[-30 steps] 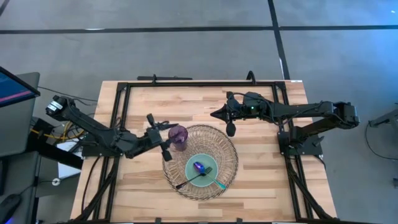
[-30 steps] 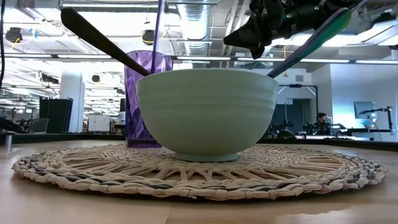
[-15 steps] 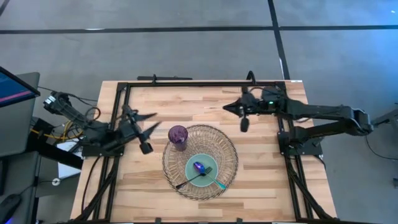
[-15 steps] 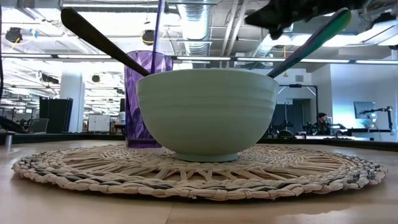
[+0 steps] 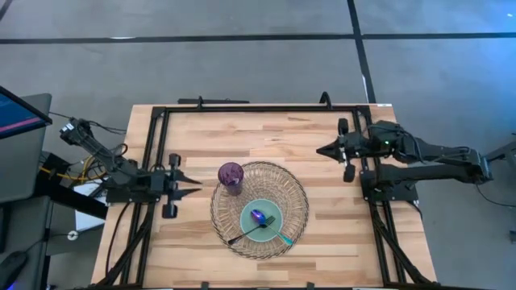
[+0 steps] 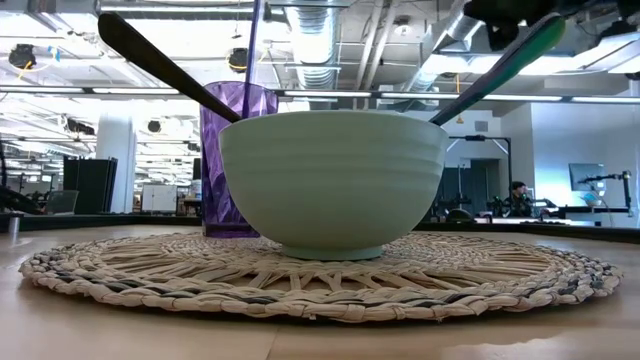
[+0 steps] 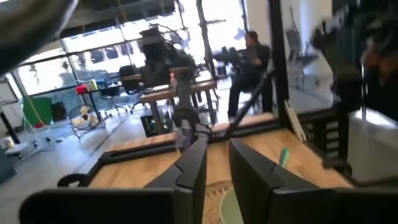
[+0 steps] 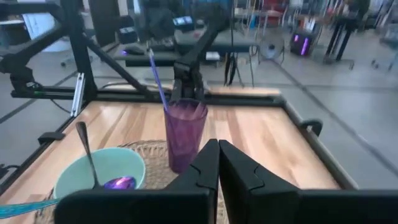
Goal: Pick & Place Utensil
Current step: Return to Home Position
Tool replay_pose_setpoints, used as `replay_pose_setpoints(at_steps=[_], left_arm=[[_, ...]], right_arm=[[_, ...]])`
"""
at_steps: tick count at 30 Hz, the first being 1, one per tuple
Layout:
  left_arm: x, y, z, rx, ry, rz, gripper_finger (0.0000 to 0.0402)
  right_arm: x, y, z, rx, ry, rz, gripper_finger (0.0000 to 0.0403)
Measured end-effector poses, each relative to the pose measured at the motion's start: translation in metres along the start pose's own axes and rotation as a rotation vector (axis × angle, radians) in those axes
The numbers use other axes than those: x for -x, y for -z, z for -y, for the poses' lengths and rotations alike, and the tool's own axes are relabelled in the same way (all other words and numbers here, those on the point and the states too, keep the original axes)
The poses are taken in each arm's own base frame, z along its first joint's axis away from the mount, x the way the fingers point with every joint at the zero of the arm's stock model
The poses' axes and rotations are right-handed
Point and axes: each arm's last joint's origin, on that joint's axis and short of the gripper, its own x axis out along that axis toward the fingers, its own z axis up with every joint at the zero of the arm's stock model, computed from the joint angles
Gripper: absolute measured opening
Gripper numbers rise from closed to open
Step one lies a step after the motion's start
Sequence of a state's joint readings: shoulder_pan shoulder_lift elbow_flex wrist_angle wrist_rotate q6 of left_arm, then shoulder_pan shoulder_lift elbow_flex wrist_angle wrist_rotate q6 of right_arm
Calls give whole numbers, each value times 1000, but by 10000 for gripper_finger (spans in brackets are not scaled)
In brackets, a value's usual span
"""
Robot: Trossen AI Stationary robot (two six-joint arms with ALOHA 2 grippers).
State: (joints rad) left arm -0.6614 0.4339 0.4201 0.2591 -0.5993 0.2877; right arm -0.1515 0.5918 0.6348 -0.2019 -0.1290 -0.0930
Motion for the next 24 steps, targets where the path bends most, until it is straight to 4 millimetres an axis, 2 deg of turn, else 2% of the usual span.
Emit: replay_pose_setpoints(at_steps=[6, 10, 13, 18, 24], left_arm=[[20, 11, -19, 25, -46, 57, 36], [34, 22, -26, 63, -59, 95, 9], [41, 37, -26, 70, -61, 109, 7], [40, 62, -21, 39, -59, 76, 8], [37, 78, -21, 14, -77, 56, 9]], right_arm=[[21, 6, 0, 6, 59, 92, 3], [28, 23, -3, 6, 58, 97, 3], [33, 32, -4, 36, 84, 142, 3], [41, 42, -4, 58, 121, 209, 3], [50, 53, -4, 64, 161, 261, 3]])
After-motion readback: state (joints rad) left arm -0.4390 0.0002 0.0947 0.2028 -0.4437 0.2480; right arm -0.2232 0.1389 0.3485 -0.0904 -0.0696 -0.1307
